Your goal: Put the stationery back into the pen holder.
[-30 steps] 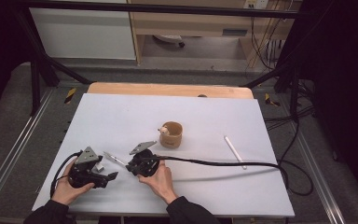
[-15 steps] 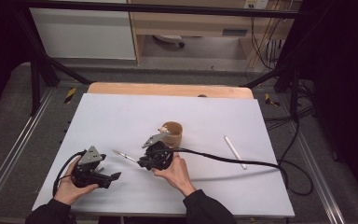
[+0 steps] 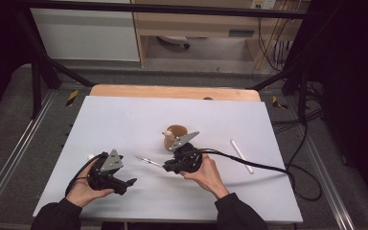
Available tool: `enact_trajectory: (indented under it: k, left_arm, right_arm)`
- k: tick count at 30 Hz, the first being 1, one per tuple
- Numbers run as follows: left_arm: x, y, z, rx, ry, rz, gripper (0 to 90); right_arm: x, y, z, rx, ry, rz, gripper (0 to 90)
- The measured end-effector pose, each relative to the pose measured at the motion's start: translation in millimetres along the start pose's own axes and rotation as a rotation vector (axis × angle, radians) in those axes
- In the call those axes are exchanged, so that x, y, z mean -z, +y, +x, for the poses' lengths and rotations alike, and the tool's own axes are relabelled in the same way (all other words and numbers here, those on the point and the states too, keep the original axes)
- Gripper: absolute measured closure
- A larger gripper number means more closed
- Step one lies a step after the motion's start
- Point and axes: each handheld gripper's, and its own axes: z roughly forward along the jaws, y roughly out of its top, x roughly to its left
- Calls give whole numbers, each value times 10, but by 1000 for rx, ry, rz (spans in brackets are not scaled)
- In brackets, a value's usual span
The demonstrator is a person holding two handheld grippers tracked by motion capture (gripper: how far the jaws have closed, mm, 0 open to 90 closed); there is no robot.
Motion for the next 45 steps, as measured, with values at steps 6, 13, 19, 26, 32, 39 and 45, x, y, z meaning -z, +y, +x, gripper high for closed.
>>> enact_trajectory:
  k: [6,13,19,26,32,39,45]
  left_arm:
    - [-57,171,-103,-125,16,4,74]
    - [-118,341,-224,-283,50,30,75]
    - [-210,480,-350,-404,77,32,103]
    - [-311,593,-472,-542,102,18,199]
    - [-397,650,-533,-639,115,2,304]
    - [-505,699,-598,-731,138,-25,412]
    - [-577,741,-659,-796,166,-43,505]
  right_arm:
    - [150,-95,-56,4,-2,14,811]
    - [279,-175,-79,7,1,25,811]
    - [331,-171,-67,13,11,37,811]
    - [365,-163,-62,14,15,40,811]
    - [376,-138,-69,8,10,39,811]
    - [374,-131,-72,1,7,47,811]
    - [373,-131,-69,-4,2,50,811]
